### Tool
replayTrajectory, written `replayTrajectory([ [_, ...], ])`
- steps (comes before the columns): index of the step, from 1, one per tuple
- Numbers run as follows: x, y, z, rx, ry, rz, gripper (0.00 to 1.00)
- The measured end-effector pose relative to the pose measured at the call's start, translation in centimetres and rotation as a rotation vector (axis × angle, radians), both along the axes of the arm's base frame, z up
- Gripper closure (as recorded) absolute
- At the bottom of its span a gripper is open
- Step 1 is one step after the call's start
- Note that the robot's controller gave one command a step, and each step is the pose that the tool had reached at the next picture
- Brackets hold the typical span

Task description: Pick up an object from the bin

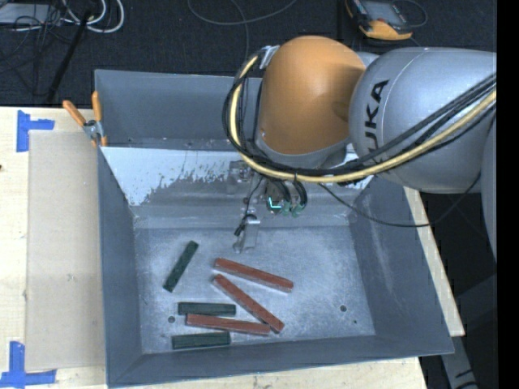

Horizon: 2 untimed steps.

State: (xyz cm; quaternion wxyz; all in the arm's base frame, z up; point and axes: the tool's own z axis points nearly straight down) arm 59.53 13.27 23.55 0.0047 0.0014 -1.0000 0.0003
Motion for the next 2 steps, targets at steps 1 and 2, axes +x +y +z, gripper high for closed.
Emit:
replayTrajectory([
  [1, -2.9, -7.1, -11.1, 0.001, 0.0, 0.213, 0.0],
  [2, -1.8, -9.8, -17.0, 0.001, -0.002, 0.179, 0.0],
])
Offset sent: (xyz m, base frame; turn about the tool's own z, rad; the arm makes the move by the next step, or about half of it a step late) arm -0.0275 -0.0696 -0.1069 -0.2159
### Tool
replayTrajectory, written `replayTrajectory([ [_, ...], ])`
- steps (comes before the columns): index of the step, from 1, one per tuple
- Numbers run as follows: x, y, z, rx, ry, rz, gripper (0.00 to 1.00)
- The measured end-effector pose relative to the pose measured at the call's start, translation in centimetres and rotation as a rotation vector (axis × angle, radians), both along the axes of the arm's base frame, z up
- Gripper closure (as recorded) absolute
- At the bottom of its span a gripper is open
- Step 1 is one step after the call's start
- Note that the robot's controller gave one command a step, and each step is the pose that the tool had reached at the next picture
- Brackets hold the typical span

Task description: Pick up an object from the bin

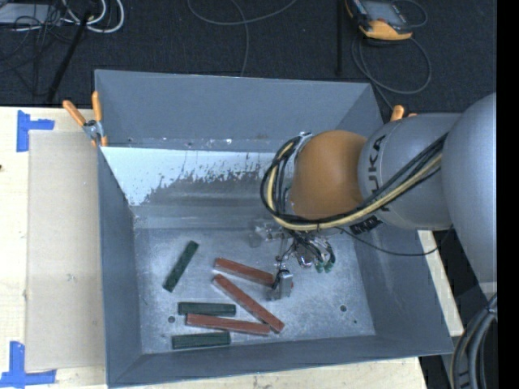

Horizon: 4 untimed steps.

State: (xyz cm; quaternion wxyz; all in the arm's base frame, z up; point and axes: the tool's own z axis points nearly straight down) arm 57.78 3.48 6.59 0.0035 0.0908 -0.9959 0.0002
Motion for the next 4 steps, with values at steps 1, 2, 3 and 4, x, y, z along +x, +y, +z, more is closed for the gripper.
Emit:
replayTrajectory([
  [1, 0.17, 0.1, 0.39, 0.002, -0.006, -0.001, 1.0],
  [2, 0.14, 0.07, 0.36, 0.002, -0.005, -0.003, 0.0],
  [3, 0.14, 0.08, 0.37, 0.002, -0.005, -0.004, 1.0],
  [4, 0.13, 0.08, 0.35, 0.002, -0.005, -0.004, 0.0],
])
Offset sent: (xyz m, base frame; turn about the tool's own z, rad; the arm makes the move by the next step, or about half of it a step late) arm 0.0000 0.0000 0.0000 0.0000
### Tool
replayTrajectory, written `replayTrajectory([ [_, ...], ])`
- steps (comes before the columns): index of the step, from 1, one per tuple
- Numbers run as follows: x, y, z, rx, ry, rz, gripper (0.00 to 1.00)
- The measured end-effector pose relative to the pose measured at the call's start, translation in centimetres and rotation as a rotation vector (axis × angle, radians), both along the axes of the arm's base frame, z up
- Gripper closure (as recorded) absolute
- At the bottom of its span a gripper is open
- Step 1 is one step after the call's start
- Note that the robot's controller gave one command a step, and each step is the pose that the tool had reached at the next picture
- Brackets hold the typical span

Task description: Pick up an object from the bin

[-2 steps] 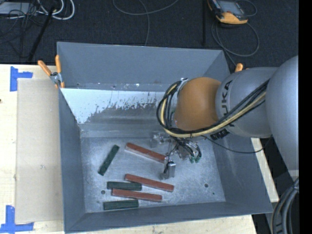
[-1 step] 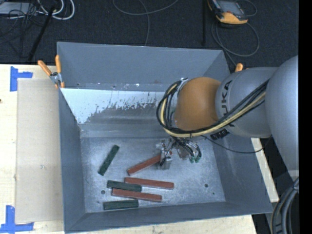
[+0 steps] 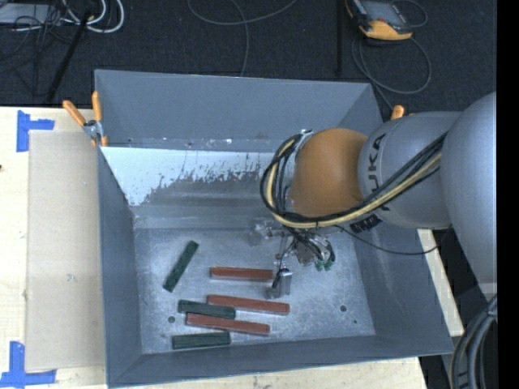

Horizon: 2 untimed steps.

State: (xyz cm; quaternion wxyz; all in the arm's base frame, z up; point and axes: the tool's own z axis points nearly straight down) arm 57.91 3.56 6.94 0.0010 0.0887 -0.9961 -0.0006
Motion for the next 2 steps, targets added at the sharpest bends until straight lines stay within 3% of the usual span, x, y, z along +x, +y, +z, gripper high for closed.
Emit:
replayTrajectory([
  [1, 0.0, 0.0, 0.0, 0.0, 0.0, -0.001, 1.0],
  [2, -1.5, 1.5, 15.0, 0.0, -0.01, 0.021, 1.0],
])
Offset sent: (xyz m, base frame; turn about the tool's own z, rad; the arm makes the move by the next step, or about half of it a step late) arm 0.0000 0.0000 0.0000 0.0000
